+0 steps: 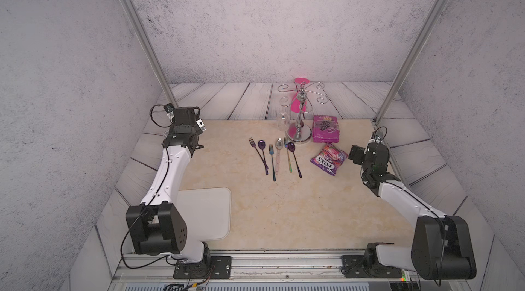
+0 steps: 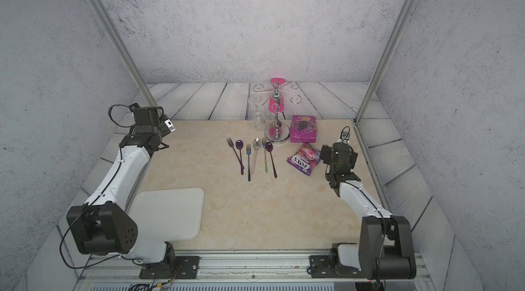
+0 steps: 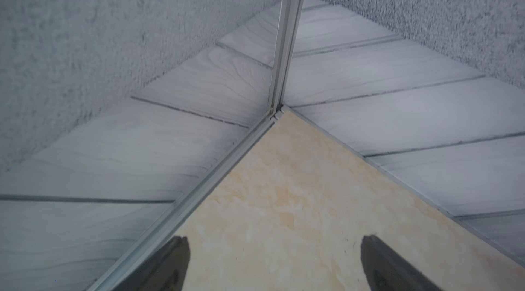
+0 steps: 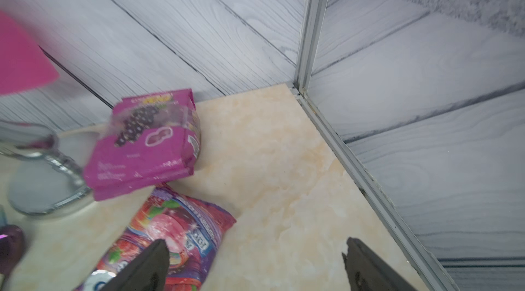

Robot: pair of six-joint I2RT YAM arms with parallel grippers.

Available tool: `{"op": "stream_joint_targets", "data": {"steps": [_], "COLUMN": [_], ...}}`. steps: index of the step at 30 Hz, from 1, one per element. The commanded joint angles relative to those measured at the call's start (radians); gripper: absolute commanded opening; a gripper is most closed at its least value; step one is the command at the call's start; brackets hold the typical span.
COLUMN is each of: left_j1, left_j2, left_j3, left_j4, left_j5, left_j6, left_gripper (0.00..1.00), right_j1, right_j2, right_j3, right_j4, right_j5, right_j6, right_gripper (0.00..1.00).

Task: Set the spoon and fork side by side
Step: Move the tray to the center of the board.

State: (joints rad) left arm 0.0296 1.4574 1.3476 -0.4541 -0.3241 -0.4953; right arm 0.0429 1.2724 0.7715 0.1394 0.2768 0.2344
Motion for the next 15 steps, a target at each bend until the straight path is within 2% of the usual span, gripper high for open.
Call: {"op": "stream_joint_targets", "data": {"steps": [1,3,6,8,11,15], "left_j1": [-0.012,-0.019,-0.020,-0.020,-0.020,-0.021], "left_j2": [-0.071,-0.192,-0.349,-0.436,-0.548,-0.678], "left_j3": [-0.180,-0.267,-0.325,-0.351,-0.378,-0.376], "left_j4": [-0.276,-0.226,-0.240,-0.256,-0.287,-0.347], "left_j5": [0.218,0.299,0.336,0.346,0.310,0.162], "left_j6": [-0.079,-0.045,-0.032,-0.028,-0.043,-0.027], "left_gripper": [1.00,1.00,0.99,0.99,0.99,0.99], "right_j1": [0.013,0.058,0.161,0.292,0.505,0.734], "right_j2": [-0.022,-0.012,0.001,0.018,0.060,0.148], "right_j3": [0.115,0.183,0.227,0.242,0.255,0.317], "right_j4": [-0.443,-0.577,-0.709,-0.755,-0.744,-0.694], "right_j5": [-0.208,-0.280,-0.338,-0.349,-0.393,-0.375], "right_j6": [0.144,0.172,0.184,0.201,0.291,0.399], "right_gripper": [0.96,0.99,0.99,0.99,0.96,0.92]}}
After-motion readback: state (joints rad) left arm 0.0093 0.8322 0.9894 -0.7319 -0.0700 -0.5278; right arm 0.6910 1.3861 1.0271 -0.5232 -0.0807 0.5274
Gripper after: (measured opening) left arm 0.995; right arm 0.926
